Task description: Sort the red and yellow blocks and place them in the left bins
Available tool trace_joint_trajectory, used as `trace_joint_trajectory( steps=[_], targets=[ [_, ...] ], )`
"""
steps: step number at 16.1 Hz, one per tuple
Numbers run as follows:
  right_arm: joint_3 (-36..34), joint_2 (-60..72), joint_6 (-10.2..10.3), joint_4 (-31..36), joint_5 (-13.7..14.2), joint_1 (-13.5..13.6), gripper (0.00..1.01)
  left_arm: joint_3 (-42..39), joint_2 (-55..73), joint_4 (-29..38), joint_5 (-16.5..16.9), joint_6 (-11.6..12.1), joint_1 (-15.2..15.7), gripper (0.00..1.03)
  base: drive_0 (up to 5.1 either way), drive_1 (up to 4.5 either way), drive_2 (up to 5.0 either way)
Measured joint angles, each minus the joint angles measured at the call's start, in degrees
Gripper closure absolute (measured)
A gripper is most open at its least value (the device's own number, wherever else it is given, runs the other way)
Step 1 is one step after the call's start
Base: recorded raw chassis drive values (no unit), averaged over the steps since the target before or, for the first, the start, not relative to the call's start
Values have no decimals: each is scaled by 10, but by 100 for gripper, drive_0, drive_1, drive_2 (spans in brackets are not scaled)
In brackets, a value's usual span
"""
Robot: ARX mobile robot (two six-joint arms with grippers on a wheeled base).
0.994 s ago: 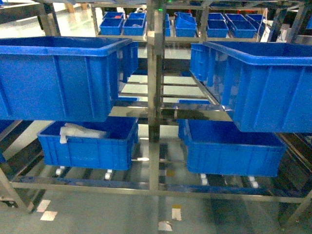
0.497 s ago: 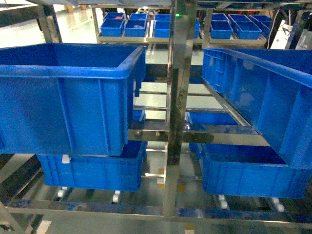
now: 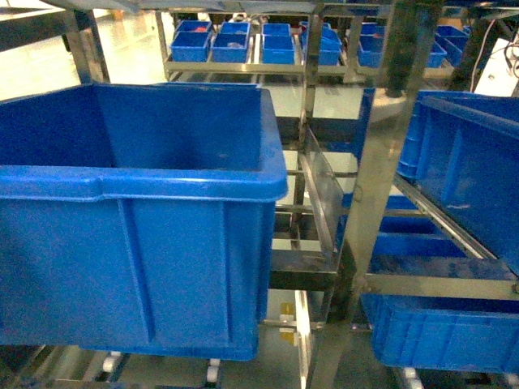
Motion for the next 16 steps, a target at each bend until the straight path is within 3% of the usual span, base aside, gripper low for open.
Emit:
trace_joint_trajectory(
  steps=[5, 16],
  targets=[
    [0, 0, 0, -2, -3, 0, 73, -2, 3, -4, -2, 0, 2, 57, 0, 0, 0],
    [0, -1, 0, -2, -1, -2, 73, -2, -1, -5, 0, 0, 1, 57, 432, -228, -228]
  ],
)
